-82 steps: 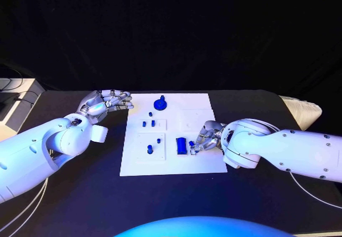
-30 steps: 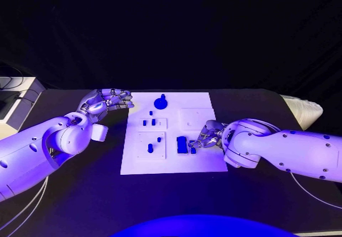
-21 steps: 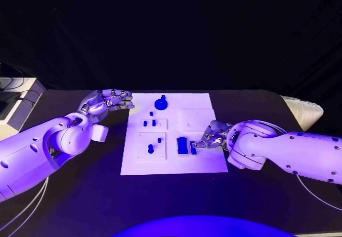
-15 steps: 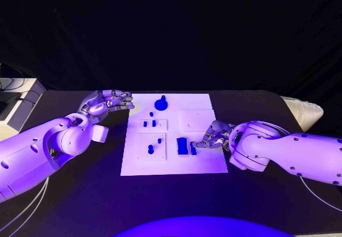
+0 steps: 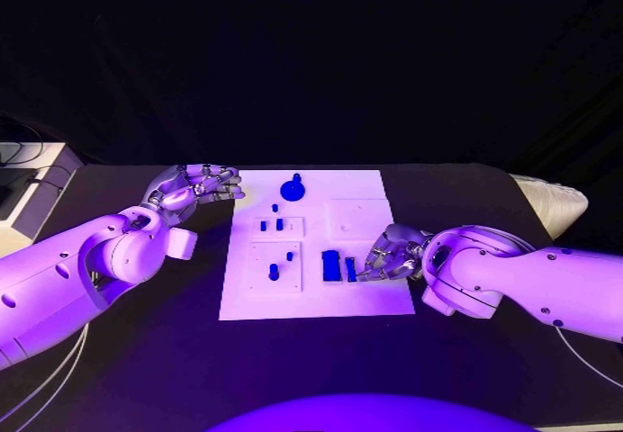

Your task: Assemble the parts on the task board

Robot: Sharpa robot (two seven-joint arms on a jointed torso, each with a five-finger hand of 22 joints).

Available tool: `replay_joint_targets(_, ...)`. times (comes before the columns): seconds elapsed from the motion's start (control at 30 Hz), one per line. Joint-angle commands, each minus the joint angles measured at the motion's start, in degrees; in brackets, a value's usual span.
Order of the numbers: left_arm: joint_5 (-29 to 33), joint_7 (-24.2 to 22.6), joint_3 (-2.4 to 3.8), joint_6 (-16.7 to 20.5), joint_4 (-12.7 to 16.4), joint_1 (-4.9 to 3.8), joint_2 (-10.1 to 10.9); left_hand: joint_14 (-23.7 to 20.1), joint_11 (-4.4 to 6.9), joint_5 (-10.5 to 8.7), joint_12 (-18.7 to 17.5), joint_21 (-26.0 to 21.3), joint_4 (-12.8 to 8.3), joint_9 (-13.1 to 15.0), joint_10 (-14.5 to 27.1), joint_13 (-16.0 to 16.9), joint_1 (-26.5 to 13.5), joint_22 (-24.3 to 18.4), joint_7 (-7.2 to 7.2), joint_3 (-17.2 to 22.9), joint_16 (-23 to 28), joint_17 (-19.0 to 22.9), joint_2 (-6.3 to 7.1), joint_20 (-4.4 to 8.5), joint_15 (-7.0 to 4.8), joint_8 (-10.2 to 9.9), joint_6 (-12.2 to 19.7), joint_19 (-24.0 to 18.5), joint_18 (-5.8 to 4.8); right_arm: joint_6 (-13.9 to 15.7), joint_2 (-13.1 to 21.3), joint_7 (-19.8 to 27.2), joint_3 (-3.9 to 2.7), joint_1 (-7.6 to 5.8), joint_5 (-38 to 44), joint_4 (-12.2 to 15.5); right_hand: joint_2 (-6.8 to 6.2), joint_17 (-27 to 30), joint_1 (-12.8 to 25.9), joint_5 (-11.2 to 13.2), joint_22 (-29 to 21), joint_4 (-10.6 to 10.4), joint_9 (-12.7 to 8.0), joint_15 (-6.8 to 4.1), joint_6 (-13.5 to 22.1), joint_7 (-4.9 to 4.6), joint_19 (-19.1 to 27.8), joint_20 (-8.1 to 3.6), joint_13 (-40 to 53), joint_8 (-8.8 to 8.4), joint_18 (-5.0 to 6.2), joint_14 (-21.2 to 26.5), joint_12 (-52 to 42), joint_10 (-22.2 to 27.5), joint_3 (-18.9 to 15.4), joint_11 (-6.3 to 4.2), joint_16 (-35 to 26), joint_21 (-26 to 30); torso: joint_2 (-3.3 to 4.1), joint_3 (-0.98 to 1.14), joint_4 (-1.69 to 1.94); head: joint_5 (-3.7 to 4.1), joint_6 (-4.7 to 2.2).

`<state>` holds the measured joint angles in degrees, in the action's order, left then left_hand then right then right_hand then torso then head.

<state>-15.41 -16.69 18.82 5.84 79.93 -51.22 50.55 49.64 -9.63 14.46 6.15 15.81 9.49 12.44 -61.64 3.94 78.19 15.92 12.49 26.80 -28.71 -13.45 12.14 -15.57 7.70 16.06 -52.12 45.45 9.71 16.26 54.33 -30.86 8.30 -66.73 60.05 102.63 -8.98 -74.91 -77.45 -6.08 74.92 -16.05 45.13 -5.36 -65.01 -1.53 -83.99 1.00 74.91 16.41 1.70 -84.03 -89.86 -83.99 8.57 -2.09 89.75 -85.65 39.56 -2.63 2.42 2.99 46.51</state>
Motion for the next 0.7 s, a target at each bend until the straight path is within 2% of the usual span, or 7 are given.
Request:
replay_joint_targets(0.03, -0.1, -0.4, 0.02, -1.0, 0.1, 0.03, -0.1, -0.5, 0.01, -0.37, -0.2, -0.2, -0.1, -0.1, 0.1, 0.1, 0.2, -0.1, 0.06, -0.3, -0.3, -0.1, -0.14, 0.16, 0.07, -0.1, 0.5, 0.4, 0.65, -1.4, -0.2, 1.8, 0.01, 0.38, -0.2, -0.2, 0.02, -15.1, -0.8, 0.4, 14.1, 0.0, 0.3, -0.43, -0.5, 0.26, -5.2, -0.42, 15.1, 0.78, -0.94, -6.0, -0.1, -6.0, 0.4, -0.49, 0.2, -0.3, -0.03, -0.03, 0.08, 0.1, -0.03)
replay_joint_targets(0.23, -0.1, -0.5, 0.02, -1.0, 0.1, 0.07, -0.1, -0.5, 0.01, -0.37, -0.2, -0.2, -0.1, -0.1, 0.1, 0.1, 0.2, -0.1, 0.06, -0.3, -0.3, -0.1, -0.14, 0.16, 0.07, -0.1, 0.5, 0.4, 0.65, 0.3, -1.1, 0.5, 0.01, 0.93, 0.2, -0.8, 0.37, -15.1, -0.7, 0.4, 14.1, -0.6, 0.9, -0.7, -0.7, 0.55, -5.2, -0.68, 15.1, 2.02, -0.98, -6.0, -0.1, -6.0, 0.4, -0.78, 0.2, -0.5, 0.02, -0.08, 0.15, 0.12, -0.02)
replay_joint_targets(0.57, -0.1, -0.5, 0.02, -1.0, 0.2, 0.09, -0.1, -0.5, 0.01, -0.37, -0.2, -0.2, -0.1, -0.1, 0.1, 0.1, 0.2, -0.1, 0.06, -0.3, -0.3, -0.1, -0.14, 0.16, 0.07, -0.1, 0.5, 0.4, 0.65, 2.0, -2.3, -0.9, 0.0, 1.2, 0.5, -1.9, 1.19, -15.1, 0.4, -0.1, 14.2, -0.6, 1.3, -0.84, -0.4, 0.71, -5.2, -0.86, 15.1, 2.92, -1.0, -6.0, -0.1, -6.0, 0.4, -0.93, 0.2, -0.6, 0.06, -0.15, 0.13, -0.03, 0.14)
replay_joint_targets(0.7, -0.1, -0.5, 0.02, -1.0, 0.3, 0.1, 0.0, -0.5, 0.01, -0.37, -0.2, -0.2, -0.1, -0.1, 0.1, 0.1, 0.2, -0.1, 0.06, -0.3, -0.3, -0.1, -0.14, 0.16, 0.07, -0.1, 0.5, 0.4, 0.65, 2.4, -2.6, -1.4, 0.0, 1.22, 1.1, -2.3, 1.38, -15.1, 0.5, -0.2, 14.2, -0.6, 1.4, -0.86, -0.4, 0.75, -5.2, -0.88, 15.1, 3.07, -1.0, -6.0, -0.1, -6.0, 0.4, -0.96, 0.2, -0.6, 0.02, -0.07, 0.12, -0.07, 0.21)
